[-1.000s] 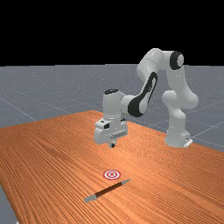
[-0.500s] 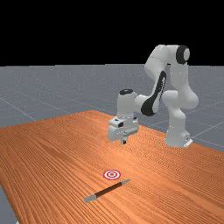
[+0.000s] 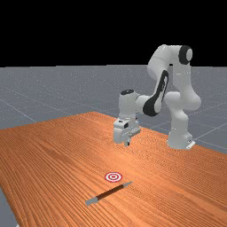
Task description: Pick up the pen and put it to the marker
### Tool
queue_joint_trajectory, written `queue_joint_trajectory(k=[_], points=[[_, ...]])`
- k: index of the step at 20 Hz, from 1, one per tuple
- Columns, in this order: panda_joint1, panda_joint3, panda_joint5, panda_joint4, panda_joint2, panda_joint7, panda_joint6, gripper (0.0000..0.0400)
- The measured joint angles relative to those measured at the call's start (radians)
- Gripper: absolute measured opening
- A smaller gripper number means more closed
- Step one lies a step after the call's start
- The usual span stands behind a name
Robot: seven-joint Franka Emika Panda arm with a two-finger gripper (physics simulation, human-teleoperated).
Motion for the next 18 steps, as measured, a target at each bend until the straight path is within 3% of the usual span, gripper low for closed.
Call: queue_joint_trajectory(k=[4, 5, 10, 11, 12, 13, 15, 17, 18], points=[[0.004, -0.004, -0.001, 0.346, 0.221, 0.088, -0.123, 0.0000], [-0.001, -0.001, 0.034, 0.375, 0.240, 0.120, -0.134, 0.0000], [0.103, -0.030, -0.080, 0.401, 0.254, 0.311, -0.158, 0.0000], [0.100, 0.007, -0.025, 0.404, 0.258, 0.286, -0.145, 0.0000], [0.127, 0.019, -0.032, 0.421, 0.268, 0.307, -0.152, 0.0000], [0.131, 0.051, 0.028, 0.429, 0.277, 0.320, -0.143, 0.0000], [0.144, 0.100, 0.086, 0.453, 0.297, 0.319, -0.138, 0.0000], [0.202, 0.086, 0.034, 0.488, 0.315, 0.403, -0.154, 0.0000], [0.210, 0.095, 0.041, 0.497, 0.322, 0.409, -0.154, 0.0000]])
